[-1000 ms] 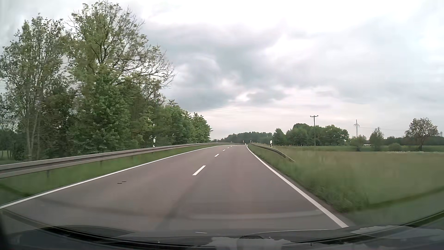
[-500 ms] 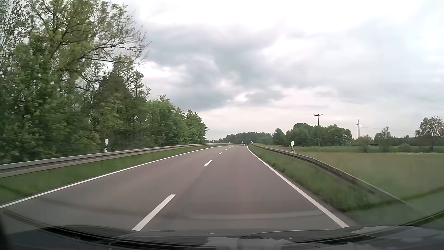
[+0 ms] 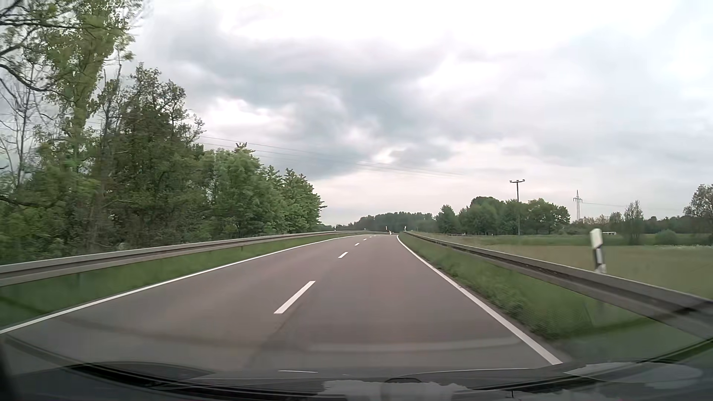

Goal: Follow the waypoints while adhering to traffic rules and regulations

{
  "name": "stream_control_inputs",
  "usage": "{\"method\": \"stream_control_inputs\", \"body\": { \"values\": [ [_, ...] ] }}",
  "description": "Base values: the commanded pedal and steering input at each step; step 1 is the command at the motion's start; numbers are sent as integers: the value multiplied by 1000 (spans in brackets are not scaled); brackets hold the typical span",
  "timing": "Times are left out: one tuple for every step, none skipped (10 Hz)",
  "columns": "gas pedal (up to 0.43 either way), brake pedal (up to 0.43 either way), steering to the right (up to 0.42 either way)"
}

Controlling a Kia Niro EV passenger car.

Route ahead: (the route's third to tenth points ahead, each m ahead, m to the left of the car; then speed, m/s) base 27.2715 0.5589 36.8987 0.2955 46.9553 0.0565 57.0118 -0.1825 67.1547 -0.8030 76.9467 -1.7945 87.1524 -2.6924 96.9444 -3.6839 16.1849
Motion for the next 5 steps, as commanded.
{"method": "stream_control_inputs", "body": {
  "values": [
    [169, 0, 6],
    [169, 0, 6],
    [169, 0, 6],
    [169, 0, 6],
    [169, 0, 6]
  ]
}}
